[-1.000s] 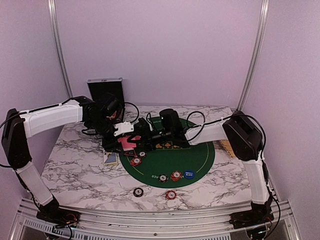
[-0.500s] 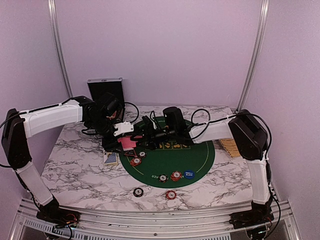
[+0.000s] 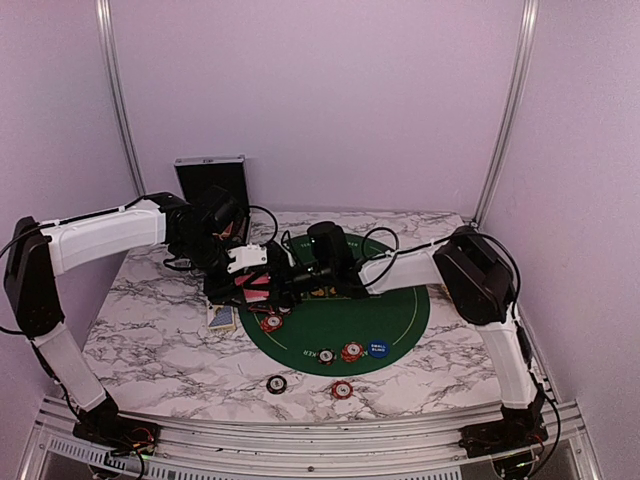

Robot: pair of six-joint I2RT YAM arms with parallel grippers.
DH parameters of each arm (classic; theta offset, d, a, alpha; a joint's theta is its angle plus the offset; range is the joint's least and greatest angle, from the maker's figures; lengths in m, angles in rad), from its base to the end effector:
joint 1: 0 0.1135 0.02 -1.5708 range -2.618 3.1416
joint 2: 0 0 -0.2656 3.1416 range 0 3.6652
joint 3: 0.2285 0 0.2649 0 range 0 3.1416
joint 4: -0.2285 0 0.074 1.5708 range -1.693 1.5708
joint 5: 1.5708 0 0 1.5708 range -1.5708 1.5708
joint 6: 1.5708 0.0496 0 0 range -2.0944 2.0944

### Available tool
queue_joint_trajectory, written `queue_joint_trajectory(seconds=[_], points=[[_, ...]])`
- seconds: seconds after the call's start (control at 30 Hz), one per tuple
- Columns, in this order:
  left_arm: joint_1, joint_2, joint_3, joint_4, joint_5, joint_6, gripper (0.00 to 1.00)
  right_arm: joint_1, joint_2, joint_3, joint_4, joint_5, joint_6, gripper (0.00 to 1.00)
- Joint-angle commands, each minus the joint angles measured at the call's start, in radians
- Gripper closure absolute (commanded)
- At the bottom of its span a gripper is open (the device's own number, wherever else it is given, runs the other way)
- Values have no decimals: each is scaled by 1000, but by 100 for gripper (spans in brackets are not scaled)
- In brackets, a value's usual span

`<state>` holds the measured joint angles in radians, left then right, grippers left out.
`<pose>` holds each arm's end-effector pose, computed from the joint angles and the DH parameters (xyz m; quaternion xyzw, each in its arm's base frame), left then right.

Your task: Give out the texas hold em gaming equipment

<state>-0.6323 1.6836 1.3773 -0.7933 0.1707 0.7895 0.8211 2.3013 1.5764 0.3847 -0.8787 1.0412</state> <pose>0.2933 -0.2253 0.2473 0.6473 0.7212 -0.0644 0.2384 0.3330 0.4137 0.1499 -0.1629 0.7615 0.6264 0.0331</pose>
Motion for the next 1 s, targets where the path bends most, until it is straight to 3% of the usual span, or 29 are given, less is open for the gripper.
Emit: queue_joint_trajectory(seconds=[0.0, 0.37, 0.8, 0.97], points=[[2, 0, 23, -7, 9, 3, 100, -1, 16, 36, -1, 3, 5, 36], [2, -3, 17, -6, 2, 7, 100, -52, -81, -101, -52, 40, -68, 47], [2, 5, 13, -6, -11, 8, 100, -58, -162, -143, -61, 52, -89, 71], [2, 5, 11, -6, -12, 9, 100, -69, -194, -175, -8, 42, -53, 75]])
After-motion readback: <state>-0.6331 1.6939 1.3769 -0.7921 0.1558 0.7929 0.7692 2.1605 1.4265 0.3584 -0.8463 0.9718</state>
